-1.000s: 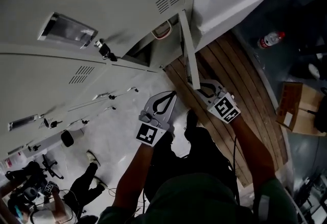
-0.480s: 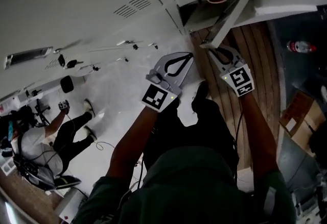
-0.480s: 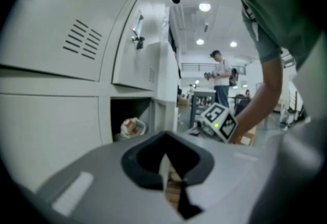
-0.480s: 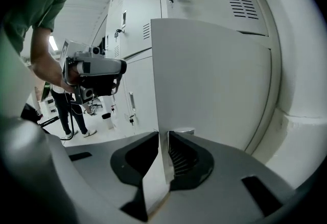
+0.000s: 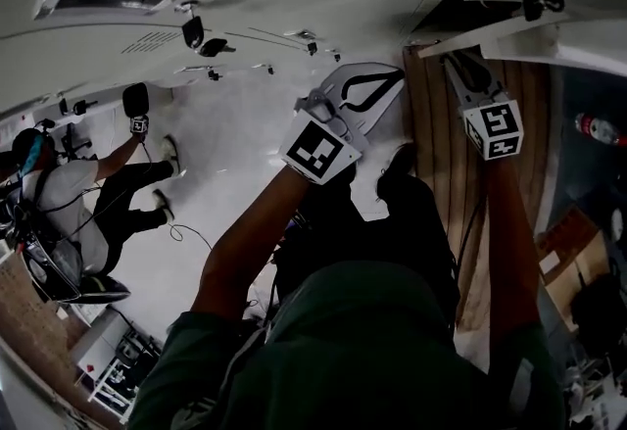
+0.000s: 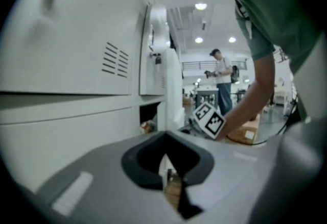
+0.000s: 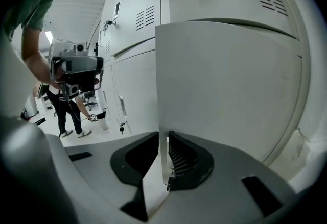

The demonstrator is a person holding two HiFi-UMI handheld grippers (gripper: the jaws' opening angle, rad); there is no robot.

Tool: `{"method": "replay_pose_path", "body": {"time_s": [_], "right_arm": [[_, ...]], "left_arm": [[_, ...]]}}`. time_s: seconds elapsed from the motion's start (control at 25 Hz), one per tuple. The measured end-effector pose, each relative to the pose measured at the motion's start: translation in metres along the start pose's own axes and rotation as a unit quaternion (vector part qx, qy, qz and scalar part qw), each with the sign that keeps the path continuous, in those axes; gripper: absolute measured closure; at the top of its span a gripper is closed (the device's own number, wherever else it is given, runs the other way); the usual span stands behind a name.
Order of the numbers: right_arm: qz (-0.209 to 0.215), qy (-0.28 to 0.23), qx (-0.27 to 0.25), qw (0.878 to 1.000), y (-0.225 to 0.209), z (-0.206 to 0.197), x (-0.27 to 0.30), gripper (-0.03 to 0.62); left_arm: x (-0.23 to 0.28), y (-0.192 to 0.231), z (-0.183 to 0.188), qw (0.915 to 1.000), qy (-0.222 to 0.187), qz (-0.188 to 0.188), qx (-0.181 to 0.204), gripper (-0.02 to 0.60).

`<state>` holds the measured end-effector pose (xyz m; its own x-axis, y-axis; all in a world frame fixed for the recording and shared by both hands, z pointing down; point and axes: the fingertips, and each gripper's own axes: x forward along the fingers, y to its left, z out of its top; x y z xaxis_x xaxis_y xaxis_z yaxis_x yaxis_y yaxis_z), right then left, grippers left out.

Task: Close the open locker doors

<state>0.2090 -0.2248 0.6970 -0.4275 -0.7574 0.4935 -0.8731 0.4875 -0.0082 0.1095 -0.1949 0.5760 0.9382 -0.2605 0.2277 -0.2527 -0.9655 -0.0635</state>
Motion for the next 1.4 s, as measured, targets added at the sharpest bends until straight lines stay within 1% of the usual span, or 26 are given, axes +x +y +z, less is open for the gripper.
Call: {"method": "replay_pose_path", "body": {"time_s": [0.2, 0.52, 0.56, 0.64, 0.8, 0.96, 1.16, 1.28, 1.4], "right_arm": [[-0.018, 0.005, 0.0, 1.0, -0.015, 0.005, 0.012, 0.536], [-0.061, 0.008, 0.021, 0.998, -0.038, 0.028, 0.04, 0.536], [-0.066, 0.01, 0.026, 0.997, -0.041, 0.029, 0.042, 0.573], [-0.069, 0.017, 0.032, 0.997, -0.044, 0.028, 0.041, 0.58], [-0.068, 0.048, 0.039, 0.996, -0.044, 0.027, 0.041, 0.58], [-0.069, 0.065, 0.064, 0.993, -0.042, 0.031, 0.04, 0.579], [-0.065, 0.05, 0.092, 0.992, -0.029, 0.055, 0.026, 0.579], [-0.065, 0.026, 0.097, 0.993, -0.018, 0.081, 0.007, 0.579], [-0.06, -0.007, 0.09, 0.994, -0.006, 0.115, -0.015, 0.579]], "left_arm": [[-0.01, 0.003, -0.003, 1.0, 0.0, 0.009, 0.0, 0.58], [-0.039, 0.027, 0.0, 0.9997, 0.0, 0.023, -0.001, 0.58], [-0.042, 0.03, 0.001, 0.9997, -0.001, 0.025, -0.001, 0.58], [-0.047, 0.035, 0.004, 0.9996, -0.003, 0.028, 0.0, 0.58], [-0.055, 0.041, 0.013, 0.9995, -0.011, 0.029, 0.004, 0.58], [-0.062, 0.044, 0.025, 0.9995, -0.015, 0.026, 0.012, 0.58], [-0.075, 0.044, 0.044, 0.9991, -0.02, 0.026, 0.026, 0.58], [-0.086, 0.044, 0.059, 0.9986, -0.018, 0.028, 0.04, 0.58], [-0.098, 0.042, 0.079, 0.9974, -0.024, 0.033, 0.059, 0.58]]}}
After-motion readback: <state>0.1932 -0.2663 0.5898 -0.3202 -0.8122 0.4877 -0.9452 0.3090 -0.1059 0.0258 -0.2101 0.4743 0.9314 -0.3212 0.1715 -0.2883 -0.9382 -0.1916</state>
